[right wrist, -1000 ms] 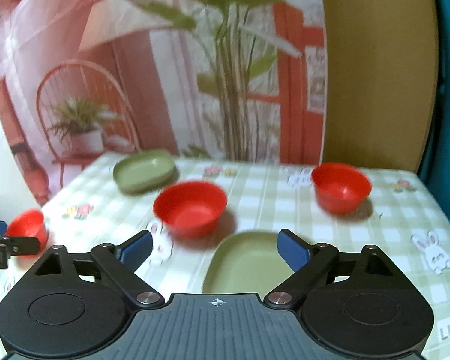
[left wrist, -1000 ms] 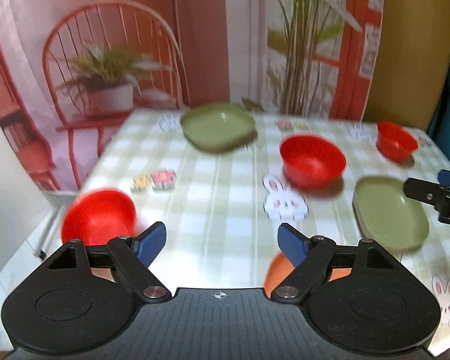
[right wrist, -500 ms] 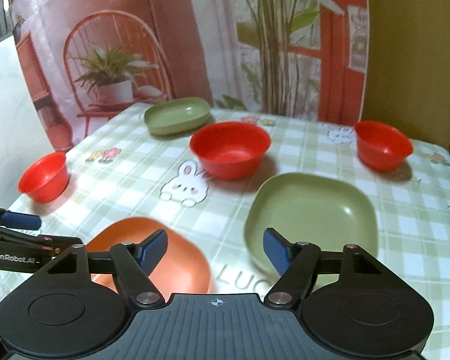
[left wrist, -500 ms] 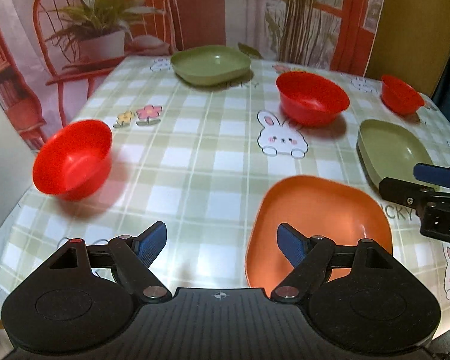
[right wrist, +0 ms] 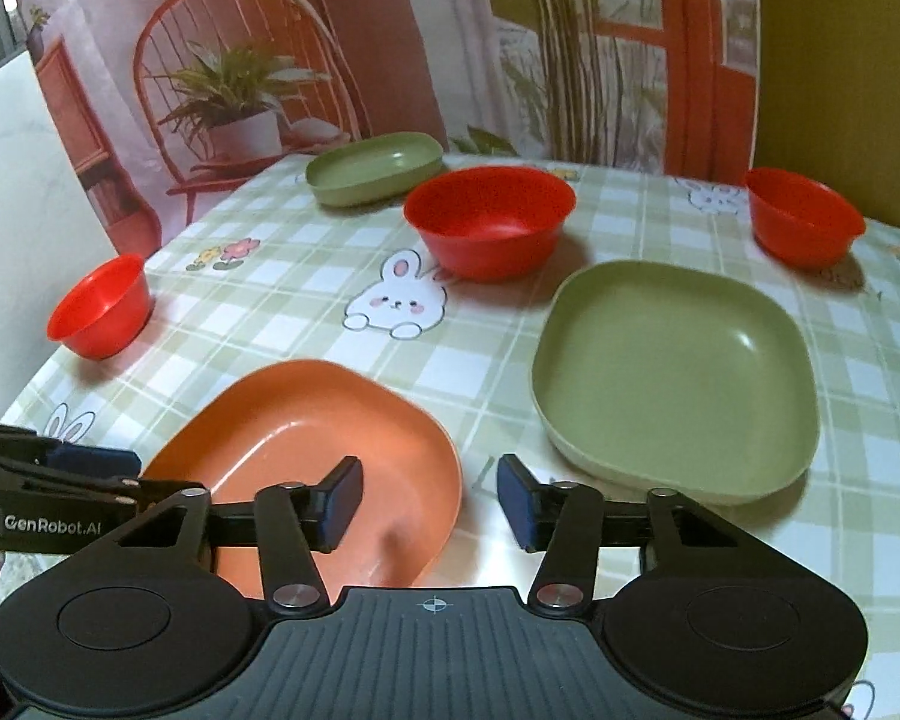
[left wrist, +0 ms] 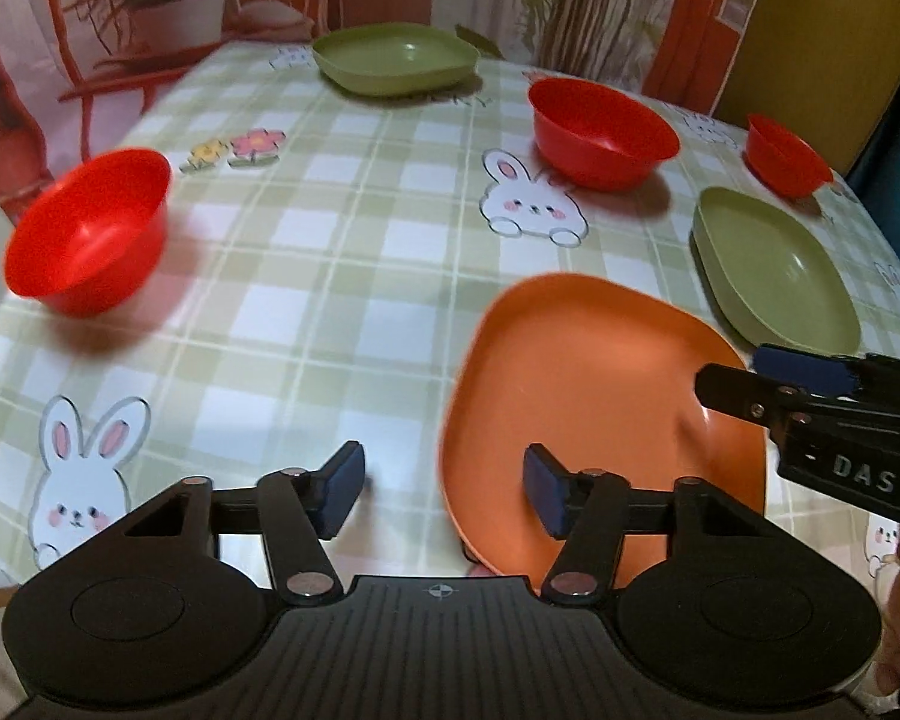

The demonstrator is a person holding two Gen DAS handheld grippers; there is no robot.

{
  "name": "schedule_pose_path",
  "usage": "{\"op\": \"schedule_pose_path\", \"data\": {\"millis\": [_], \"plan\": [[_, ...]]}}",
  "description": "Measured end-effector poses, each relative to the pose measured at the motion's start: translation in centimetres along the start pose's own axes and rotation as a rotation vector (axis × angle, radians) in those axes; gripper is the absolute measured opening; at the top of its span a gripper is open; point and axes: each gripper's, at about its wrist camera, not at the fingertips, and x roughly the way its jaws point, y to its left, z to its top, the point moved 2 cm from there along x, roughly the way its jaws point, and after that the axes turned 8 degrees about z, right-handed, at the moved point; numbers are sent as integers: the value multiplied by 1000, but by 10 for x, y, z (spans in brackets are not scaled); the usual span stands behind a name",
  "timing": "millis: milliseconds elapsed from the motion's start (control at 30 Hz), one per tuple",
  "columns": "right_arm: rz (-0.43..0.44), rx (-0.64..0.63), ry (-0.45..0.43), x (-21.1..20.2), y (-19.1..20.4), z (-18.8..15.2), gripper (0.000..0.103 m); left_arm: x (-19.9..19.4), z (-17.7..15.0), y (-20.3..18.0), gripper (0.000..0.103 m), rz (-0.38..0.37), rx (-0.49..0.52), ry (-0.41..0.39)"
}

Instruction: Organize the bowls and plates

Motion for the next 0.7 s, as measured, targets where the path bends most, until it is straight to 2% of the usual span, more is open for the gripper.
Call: {"op": "schedule_pose_path", "data": {"millis": [167, 333, 467, 700], "plan": [[-3, 39, 1, 1, -8, -3, 32, 5, -4, 3, 42, -30, -39, 26], [16, 68, 9, 1, -13, -6, 23, 5, -6, 2, 29, -35, -49, 16], [22, 80, 11, 1, -13, -6, 8, 5, -7, 1, 15, -37, -51, 13], [28, 112, 1, 0, -16, -7, 6, 1, -8, 4, 8, -32, -67, -14]]}}
